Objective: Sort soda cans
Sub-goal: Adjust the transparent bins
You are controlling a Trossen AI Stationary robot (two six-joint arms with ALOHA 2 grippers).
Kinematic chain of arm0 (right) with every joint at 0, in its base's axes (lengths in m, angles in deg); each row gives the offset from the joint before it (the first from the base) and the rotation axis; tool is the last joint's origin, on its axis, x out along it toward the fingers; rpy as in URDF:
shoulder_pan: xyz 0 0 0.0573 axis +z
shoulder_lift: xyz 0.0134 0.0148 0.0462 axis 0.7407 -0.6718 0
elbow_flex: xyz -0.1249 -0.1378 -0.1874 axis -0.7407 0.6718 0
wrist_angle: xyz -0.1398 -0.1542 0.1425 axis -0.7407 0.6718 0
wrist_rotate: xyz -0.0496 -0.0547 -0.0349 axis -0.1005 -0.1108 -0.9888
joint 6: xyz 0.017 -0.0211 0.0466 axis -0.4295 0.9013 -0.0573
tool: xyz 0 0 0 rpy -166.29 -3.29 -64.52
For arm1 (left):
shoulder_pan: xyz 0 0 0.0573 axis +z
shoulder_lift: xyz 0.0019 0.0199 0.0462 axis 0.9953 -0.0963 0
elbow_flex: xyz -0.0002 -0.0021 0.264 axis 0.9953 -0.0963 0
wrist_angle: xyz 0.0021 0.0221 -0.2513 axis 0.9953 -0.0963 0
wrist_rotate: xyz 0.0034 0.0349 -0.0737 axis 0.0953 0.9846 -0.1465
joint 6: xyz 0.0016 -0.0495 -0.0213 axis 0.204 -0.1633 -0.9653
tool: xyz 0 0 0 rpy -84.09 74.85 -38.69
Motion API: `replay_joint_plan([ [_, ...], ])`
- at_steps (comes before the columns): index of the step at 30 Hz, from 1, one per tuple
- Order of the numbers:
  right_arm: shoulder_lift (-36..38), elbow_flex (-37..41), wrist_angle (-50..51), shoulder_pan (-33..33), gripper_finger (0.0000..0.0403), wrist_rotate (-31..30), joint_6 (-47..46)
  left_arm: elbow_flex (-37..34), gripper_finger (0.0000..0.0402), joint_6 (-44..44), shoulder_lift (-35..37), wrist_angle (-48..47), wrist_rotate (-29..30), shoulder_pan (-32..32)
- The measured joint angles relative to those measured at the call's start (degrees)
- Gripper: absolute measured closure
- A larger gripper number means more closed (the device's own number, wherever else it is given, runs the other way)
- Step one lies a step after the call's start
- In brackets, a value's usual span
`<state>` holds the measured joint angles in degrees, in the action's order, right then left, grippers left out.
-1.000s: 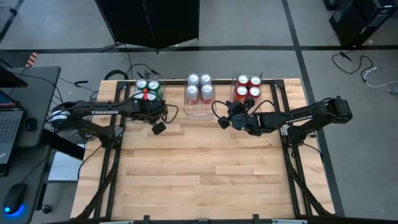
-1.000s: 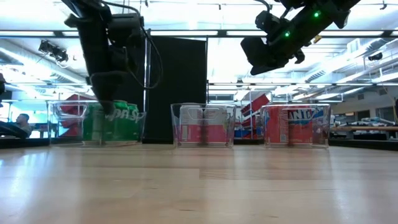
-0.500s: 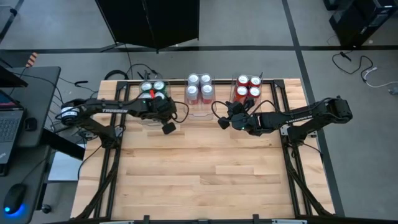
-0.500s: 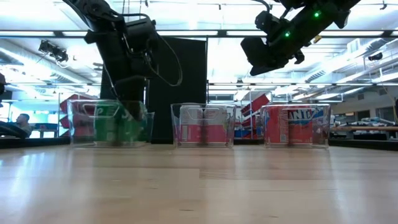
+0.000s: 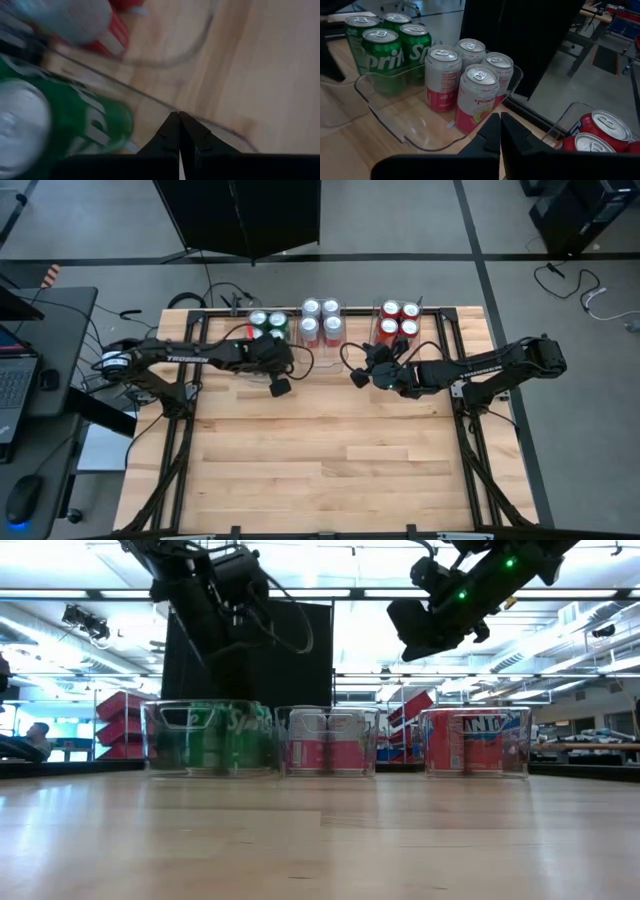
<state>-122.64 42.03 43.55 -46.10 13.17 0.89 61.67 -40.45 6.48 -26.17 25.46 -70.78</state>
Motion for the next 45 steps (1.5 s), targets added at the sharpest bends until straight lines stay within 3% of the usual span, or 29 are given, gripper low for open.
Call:
replay_joint_plan([
  [7, 0.0, 0.0, 0.02, 1.1, 0.0401, 0.01, 1.39, 6.13, 0.0401, -0.02, 1.83, -5.45, 0.61, -1.76],
  [15, 0.0, 0.02, -0.35, 2.48, 0.04, 1.57, 1.98, 6.34, 0.0401, -1.31, 10.03, -9.17, 0.69, -13.18],
  [20, -0.8, 0.02, -5.46, 3.1, 0.0402, 11.03, 6.36, 6.28, 0.0401, -4.43, 12.59, -15.02, 0.81, -21.99],
  [25, -3.58, 0.01, -15.35, 3.17, 0.04, 25.39, 12.05, 5.95, 0.0401, -11.74, 13.4, -21.81, 2.41, -29.78],
  [30, -10.13, 0.02, -24.79, 3.17, 0.0402, 32.08, 14.43, 0.65, 0.0401, -17.69, 14.03, -21.85, 3.63, -35.29],
  [36, -16.49, 0.02, -28.75, 3.03, 0.0402, 32.54, 14.57, -7.61, 0.0401, -20.66, 15.3, -17.63, 9.13, -34.77],
  [45, -16.5, 0.0, -28.68, 2.27, 0.0402, 32.04, 14.67, -17.58, 0.0401, -13.69, 15.25, -3.27, 11.59, -23.89],
])
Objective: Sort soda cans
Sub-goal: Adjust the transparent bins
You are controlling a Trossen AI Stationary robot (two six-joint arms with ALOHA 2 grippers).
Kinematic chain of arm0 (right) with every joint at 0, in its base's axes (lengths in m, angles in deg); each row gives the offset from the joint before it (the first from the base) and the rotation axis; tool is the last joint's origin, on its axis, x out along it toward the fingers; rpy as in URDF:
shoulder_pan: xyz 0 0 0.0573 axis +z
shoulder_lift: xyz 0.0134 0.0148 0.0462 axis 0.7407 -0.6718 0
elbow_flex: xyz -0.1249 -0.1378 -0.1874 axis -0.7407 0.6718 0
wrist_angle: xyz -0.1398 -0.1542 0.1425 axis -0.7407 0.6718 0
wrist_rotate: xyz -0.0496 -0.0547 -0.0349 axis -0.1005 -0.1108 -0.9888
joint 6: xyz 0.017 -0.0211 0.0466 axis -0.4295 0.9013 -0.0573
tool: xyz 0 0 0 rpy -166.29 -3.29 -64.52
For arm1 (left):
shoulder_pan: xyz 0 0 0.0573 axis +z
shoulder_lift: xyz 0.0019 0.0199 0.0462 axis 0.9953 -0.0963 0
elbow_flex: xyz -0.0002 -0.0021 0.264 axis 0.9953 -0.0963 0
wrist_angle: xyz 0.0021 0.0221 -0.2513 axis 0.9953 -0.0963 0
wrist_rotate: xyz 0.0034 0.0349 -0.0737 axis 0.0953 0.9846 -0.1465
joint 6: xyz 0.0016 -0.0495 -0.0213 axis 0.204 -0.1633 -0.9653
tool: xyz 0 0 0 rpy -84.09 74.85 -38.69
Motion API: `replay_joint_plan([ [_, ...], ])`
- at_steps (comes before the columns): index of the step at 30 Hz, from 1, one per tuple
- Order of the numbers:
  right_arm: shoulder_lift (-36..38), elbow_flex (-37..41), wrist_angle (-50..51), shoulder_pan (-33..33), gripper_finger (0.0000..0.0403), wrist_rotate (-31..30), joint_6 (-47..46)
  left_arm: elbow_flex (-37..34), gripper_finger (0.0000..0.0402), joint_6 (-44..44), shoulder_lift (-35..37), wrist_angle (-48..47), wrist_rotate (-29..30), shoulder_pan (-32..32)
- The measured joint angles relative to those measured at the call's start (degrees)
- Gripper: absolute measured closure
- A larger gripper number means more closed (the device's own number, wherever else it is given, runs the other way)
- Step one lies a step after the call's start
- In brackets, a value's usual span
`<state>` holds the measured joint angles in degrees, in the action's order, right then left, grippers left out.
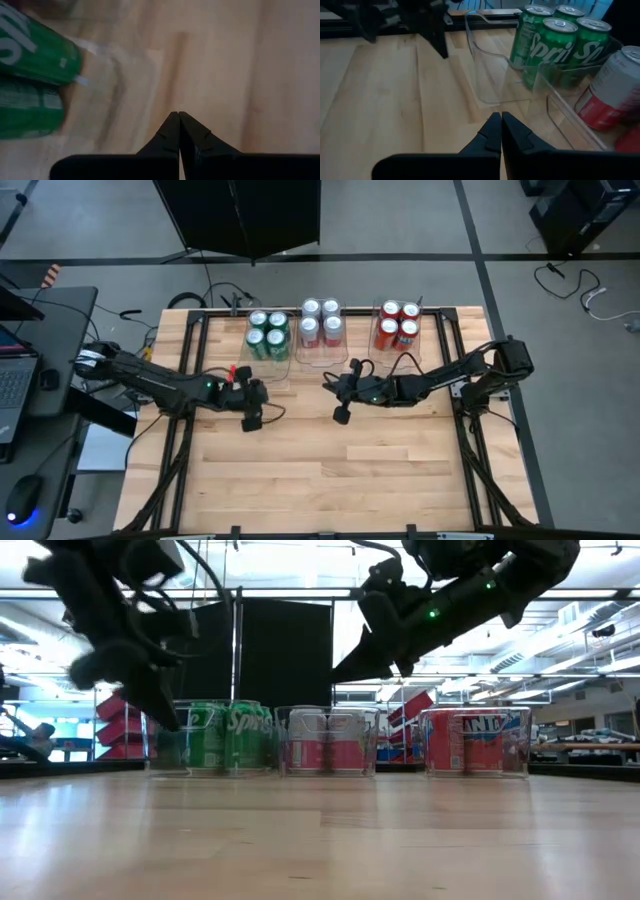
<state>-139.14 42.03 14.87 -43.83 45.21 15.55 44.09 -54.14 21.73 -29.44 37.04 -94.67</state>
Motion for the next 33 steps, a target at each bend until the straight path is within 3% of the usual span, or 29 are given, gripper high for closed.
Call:
replay_joint_plan([
  [8, 0.15, 0.0, 1.08, -1.33, 0.0401, -0.2, -0.11, -4.56, 0.0401, 9.95, -0.02, 14.88, -3.4, 9.22],
  [20, 1.27, 0.0, 3.59, -2.3, 0.0401, -0.22, -0.74, -5.45, 0.0401, 17.39, -1.49, 25.33, -8.95, 18.05],
  [33, 12.76, -0.04, 22.16, -0.39, 0.0401, -5.85, -8.87, -5.56, 0.0401, 21.24, -8.57, 35.57, -11.84, 21.02],
])
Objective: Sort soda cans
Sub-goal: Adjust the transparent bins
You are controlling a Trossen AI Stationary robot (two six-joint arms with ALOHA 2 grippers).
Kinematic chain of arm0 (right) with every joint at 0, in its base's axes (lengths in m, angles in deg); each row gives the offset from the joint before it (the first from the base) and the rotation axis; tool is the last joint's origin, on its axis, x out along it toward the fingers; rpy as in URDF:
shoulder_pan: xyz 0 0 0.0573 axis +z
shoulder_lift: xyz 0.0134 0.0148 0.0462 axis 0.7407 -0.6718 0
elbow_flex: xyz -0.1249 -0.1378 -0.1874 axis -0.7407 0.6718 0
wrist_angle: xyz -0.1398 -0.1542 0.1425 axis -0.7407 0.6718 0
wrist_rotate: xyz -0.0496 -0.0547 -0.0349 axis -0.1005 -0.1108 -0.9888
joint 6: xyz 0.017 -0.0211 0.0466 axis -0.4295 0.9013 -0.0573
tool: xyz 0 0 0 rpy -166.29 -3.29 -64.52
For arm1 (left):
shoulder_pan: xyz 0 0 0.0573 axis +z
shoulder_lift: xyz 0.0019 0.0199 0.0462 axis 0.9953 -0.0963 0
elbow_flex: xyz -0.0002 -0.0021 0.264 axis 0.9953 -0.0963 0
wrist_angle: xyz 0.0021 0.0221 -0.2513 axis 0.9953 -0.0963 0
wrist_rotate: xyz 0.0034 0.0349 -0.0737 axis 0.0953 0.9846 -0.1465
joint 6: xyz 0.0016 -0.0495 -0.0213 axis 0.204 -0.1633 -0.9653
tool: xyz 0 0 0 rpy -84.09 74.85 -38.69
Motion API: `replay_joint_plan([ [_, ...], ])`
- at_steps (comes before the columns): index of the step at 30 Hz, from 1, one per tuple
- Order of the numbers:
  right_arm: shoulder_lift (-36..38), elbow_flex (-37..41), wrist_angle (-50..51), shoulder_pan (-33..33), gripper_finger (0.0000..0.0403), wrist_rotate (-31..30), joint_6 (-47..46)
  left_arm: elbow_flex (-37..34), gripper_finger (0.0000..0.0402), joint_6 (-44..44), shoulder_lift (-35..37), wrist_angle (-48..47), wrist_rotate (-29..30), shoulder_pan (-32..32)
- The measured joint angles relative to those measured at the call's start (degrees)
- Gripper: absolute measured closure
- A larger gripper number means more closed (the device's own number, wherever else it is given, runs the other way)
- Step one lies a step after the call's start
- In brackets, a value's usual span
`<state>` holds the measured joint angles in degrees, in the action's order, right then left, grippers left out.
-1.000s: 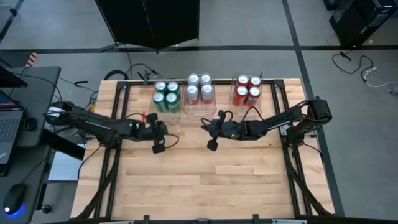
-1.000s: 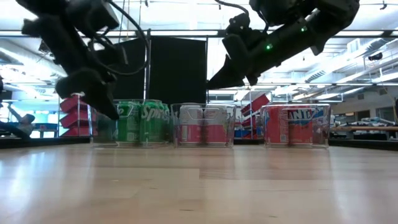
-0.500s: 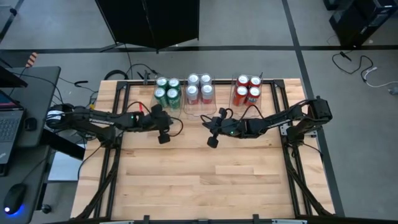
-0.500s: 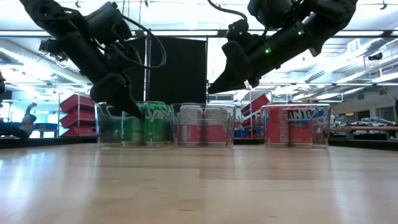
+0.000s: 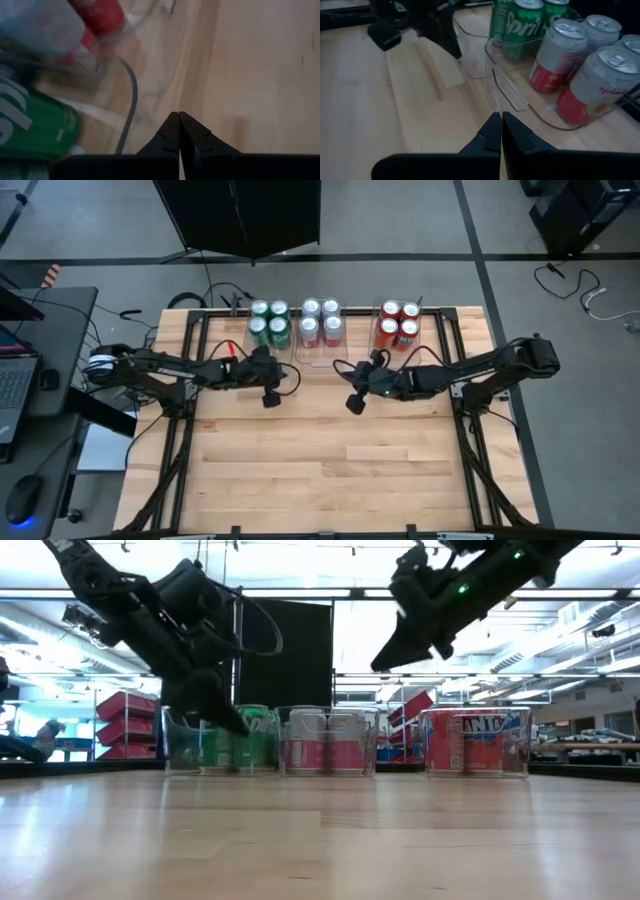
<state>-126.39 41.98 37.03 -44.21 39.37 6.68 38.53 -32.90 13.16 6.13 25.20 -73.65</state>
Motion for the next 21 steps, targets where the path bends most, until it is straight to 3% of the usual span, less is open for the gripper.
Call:
replay_joint_plan([
  [9, 5.53, 0.0, 9.59, 2.68, 0.04, -4.98, -3.88, 0.12, 0.0401, 0.69, -3.91, 5.53, -2.89, 2.85],
  [16, 11.58, 0.0, 30.16, 1.25, 0.04, -11.77, -21.99, 0.15, 0.0401, 1.45, -3.03, 5.66, -3.6, 3.01],
  [21, 17.49, 0.0, 45.7, -4.36, 0.0401, -16.12, -37.3, 1.68, 0.0401, -0.02, -0.72, 5.56, -6.41, 3.0],
])
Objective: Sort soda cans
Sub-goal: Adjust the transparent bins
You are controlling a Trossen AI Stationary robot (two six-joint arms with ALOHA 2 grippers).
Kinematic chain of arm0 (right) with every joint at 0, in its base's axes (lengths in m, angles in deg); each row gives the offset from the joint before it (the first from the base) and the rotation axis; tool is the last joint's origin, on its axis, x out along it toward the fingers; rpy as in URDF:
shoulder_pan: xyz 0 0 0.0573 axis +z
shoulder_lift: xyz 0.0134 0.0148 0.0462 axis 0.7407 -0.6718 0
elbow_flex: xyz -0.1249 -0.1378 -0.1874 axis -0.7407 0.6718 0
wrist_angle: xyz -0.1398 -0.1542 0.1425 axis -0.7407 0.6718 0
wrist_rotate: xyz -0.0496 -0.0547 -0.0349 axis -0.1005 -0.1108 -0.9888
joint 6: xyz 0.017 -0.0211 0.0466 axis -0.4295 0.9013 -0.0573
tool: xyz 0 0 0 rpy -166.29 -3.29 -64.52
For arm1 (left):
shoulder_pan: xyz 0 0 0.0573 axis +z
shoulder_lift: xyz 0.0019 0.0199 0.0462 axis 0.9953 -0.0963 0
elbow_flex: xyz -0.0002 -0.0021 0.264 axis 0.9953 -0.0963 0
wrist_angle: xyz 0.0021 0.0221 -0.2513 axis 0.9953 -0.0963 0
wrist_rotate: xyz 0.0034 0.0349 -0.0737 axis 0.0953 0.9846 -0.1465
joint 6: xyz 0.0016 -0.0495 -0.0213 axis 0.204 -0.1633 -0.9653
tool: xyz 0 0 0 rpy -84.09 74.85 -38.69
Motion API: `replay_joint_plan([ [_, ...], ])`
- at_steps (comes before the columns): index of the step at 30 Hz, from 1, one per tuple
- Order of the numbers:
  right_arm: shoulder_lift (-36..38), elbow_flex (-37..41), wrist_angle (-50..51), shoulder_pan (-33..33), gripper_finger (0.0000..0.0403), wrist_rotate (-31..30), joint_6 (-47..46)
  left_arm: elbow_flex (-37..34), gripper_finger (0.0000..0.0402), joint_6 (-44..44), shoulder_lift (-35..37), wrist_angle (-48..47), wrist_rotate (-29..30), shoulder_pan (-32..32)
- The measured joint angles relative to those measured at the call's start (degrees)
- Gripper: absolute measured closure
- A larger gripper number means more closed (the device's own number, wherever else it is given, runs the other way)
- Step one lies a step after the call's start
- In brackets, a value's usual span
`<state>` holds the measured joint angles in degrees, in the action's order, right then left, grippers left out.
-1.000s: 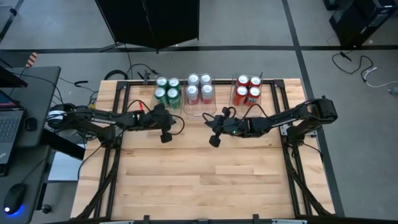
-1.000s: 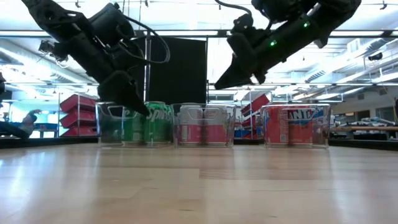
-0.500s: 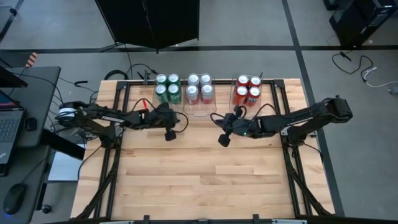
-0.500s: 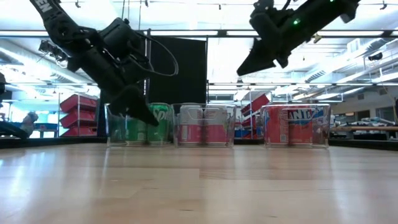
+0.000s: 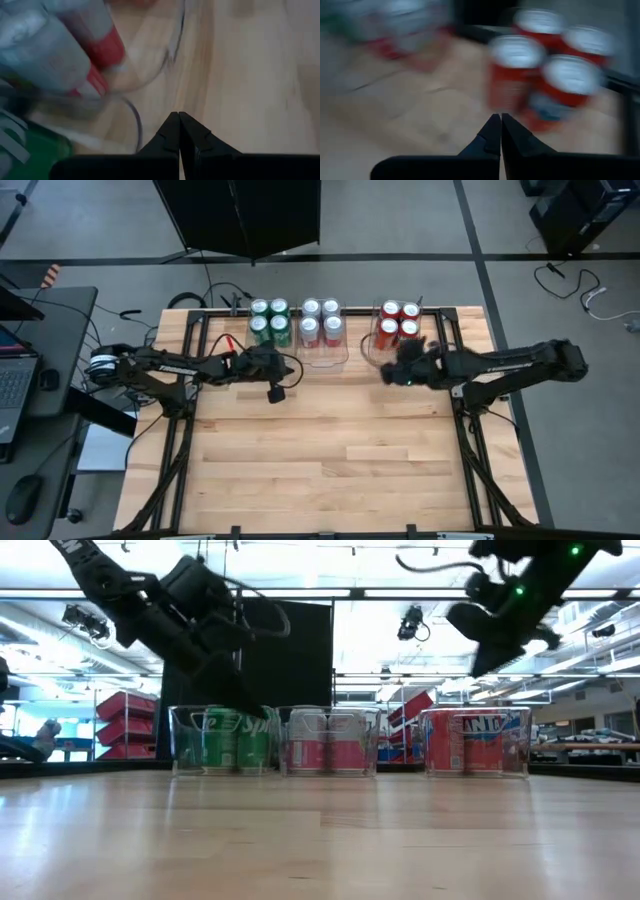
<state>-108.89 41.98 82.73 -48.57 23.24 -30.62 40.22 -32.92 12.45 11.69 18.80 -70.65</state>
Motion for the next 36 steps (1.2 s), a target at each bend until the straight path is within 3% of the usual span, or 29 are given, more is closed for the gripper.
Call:
replay_joint_plan([
  [5, 3.87, 0.0, 11.01, -9.18, 0.0401, -1.27, -8.18, -0.02, 0.0401, -1.61, 4.11, -0.79, -2.73, -0.02],
  [14, 2.49, 3.84, 10.38, -22.56, 0.0403, 1.95, -6.21, -0.11, 0.0402, -1.76, 9.29, -5.36, -3.04, -1.19],
  [28, -1.94, 11.89, -10.62, -32.65, 0.0403, 2.45, 4.68, -0.12, 0.0401, -2.0, 10.12, -5.85, -2.87, -2.4],
  [36, -9.74, 12.07, -24.69, -38.56, 0.0403, 2.05, 11.87, -0.12, 0.0401, -1.83, 10.1, -6.0, -2.83, -2.65],
])
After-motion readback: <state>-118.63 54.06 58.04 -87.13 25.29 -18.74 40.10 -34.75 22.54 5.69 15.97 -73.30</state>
